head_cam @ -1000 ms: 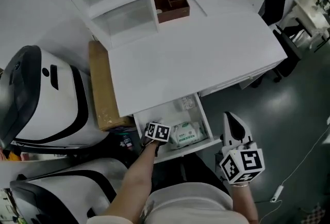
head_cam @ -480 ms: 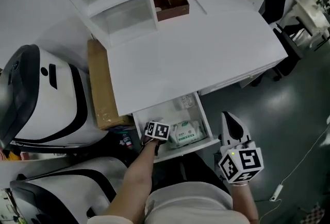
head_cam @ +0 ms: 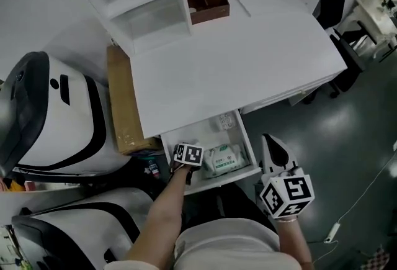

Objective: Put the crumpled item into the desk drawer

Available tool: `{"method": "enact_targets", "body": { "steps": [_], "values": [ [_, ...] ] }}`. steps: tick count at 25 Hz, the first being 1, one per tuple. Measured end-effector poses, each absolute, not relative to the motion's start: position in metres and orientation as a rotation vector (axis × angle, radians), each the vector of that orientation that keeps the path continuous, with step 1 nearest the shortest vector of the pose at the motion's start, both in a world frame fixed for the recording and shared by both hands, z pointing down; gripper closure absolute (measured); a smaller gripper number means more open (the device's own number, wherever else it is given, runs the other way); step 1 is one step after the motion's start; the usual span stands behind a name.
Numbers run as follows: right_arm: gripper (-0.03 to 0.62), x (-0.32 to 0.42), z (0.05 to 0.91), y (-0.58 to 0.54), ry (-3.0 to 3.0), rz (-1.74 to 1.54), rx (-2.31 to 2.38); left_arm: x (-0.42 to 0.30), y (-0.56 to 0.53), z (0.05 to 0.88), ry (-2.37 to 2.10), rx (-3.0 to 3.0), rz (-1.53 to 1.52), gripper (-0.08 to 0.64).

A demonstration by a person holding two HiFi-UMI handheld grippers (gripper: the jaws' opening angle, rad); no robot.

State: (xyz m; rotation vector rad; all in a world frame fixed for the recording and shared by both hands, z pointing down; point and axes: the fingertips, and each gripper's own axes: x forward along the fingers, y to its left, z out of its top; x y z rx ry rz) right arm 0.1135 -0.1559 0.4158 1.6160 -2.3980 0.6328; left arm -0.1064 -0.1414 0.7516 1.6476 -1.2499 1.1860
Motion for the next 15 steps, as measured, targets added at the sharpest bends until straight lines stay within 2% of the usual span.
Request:
{"method": "enact_targets", "body": {
  "steps": [15],
  "values": [
    [0.589, 0.093, 0.416, -0.151, -2.443, 0.65, 1.569, -0.104, -0.169, 0.652, -1.423, 1.871, 0.907, 0.393]
  ]
}}
